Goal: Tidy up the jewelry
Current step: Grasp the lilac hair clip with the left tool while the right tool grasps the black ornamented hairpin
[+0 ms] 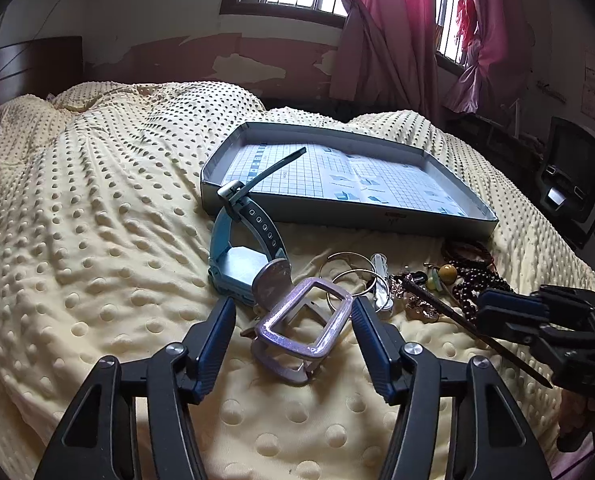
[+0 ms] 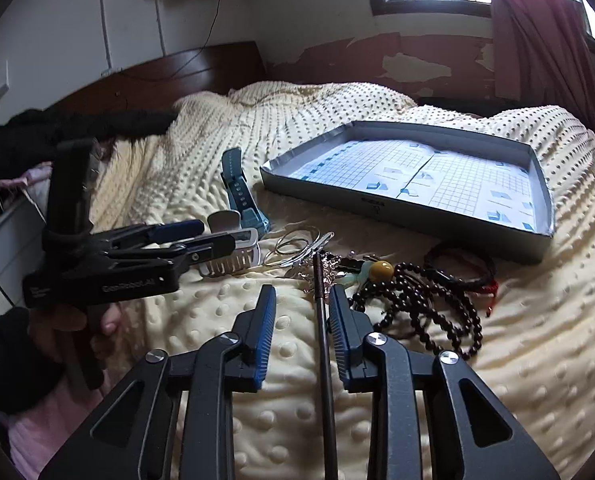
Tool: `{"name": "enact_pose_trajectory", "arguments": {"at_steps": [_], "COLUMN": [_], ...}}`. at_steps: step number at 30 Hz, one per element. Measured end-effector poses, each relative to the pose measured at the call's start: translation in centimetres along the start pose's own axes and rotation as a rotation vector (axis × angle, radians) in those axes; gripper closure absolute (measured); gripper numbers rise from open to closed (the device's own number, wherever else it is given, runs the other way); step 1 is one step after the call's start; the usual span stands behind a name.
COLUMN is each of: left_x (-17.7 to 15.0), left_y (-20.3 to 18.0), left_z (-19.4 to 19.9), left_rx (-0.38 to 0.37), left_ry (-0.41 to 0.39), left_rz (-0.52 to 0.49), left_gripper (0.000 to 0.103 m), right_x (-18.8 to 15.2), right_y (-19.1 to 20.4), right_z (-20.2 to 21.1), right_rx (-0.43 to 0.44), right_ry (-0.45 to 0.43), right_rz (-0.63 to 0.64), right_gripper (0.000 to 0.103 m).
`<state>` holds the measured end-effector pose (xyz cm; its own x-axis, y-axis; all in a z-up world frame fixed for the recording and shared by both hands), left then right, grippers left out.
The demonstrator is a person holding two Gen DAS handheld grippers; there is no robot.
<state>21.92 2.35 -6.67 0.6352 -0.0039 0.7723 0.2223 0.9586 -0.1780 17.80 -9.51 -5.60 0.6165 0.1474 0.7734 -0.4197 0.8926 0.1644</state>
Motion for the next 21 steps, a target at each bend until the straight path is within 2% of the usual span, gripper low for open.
{"name": "enact_pose_trajectory", "arguments": {"at_steps": [6,16,18,19,21], "left_x": [-0.3,-0.4,-0.5,-0.5,-0.7], "left_y": [-0.2,-0.7,-0.8,-0.9,-1.1], "left_z": [-0.4,-0.8,-0.7,-0.5,-0.1], "left_rx": [-0.01,-0.016,-0.023,-0.025,-0.025], "left_ry": [0.014,0.017,0.013,0.01,0.004], "left_rz": [-0.009,-0.016,-0.013,-0.011,-0.015], "left_gripper": [0.05,0.055,0.06,0.061,0.064], "right_x": [-0.2,-0.6,-0.7,-0.8,-1.0], "right_y": [-0.4,-0.6,-0.5,-0.5,-0.5], "right_z": [-2.3,-4.4,-4.5,-4.4,-4.3], "right_rx": [0.002,-0.038,-0.045,-0.051,-0.041], "right_ry": [0.094,0.163,0.168,0.175,0.171], "right_rz": [0.001,-0.021,-0.025,-0.034,-0.051], "right_gripper": [0.086,0.085,0.086,0.088,0.098]}}
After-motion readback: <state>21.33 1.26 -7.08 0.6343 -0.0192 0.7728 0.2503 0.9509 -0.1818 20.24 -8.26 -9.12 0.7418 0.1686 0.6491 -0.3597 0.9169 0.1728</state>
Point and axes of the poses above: each gripper's, at about its wrist camera, not at the fingertips, and z roughly against the way its jaws point, y to its left, x to its top, the point moved 8 cm from there along -z, roughly the way its jaws point, and after that the axes turned 1 degree about -x, right-handed, at the moved point
